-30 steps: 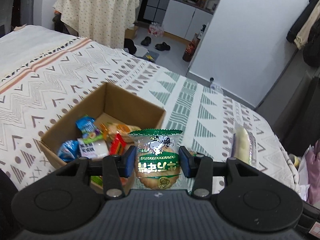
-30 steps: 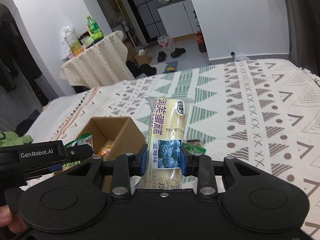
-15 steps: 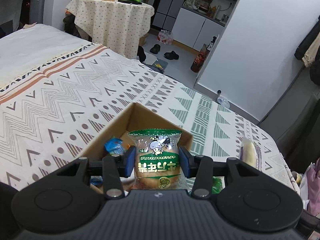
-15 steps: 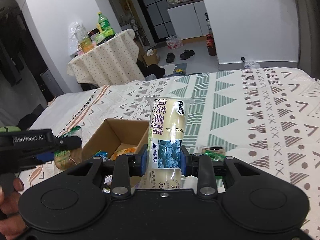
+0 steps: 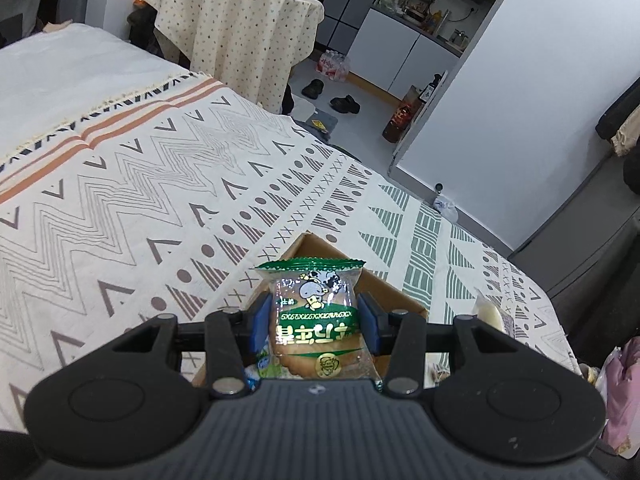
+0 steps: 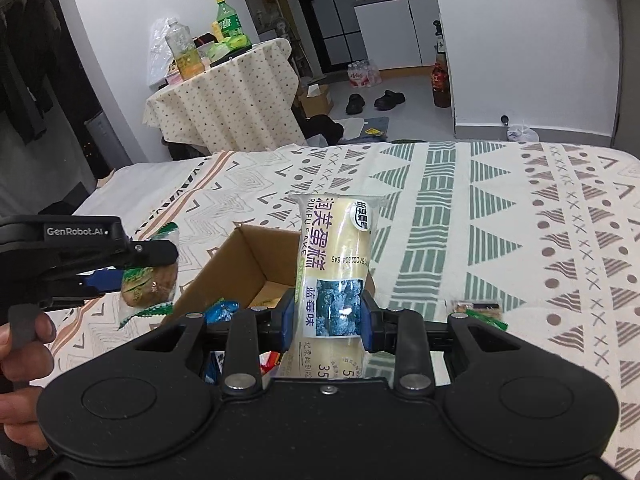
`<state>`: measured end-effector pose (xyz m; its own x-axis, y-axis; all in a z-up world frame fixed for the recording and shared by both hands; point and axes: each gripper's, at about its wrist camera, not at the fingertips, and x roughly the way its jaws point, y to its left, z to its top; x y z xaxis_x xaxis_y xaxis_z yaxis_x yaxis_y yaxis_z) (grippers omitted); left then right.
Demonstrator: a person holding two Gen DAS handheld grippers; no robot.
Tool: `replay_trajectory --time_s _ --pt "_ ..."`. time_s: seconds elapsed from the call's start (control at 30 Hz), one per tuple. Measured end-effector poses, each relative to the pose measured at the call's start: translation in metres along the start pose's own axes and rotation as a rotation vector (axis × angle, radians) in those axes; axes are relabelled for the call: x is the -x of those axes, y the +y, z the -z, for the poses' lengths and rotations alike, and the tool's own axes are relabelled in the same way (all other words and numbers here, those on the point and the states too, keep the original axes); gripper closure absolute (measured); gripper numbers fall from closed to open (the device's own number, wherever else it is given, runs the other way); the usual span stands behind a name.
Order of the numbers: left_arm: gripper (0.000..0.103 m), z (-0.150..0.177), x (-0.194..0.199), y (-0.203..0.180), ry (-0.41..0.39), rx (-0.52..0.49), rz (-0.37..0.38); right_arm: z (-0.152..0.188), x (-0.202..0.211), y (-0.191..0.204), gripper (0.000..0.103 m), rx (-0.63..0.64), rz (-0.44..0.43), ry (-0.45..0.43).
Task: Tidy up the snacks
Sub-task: 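Carry biscuit packet with left tool over the box while right tool carries cake bar there, then open left tool to drop biscuit packet into box while right tool drops cake bar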
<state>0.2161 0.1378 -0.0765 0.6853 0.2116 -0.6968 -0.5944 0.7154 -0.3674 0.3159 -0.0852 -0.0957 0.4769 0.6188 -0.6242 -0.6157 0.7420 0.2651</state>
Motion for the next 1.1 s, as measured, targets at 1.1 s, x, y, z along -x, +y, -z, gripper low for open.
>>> replay_trajectory --time_s 1.1 --pt "0.022 -0.029 -0.045 0.028 0.078 0.043 0.026 -0.02 -0.041 0.025 0.048 -0.013 -0.02 0.06"
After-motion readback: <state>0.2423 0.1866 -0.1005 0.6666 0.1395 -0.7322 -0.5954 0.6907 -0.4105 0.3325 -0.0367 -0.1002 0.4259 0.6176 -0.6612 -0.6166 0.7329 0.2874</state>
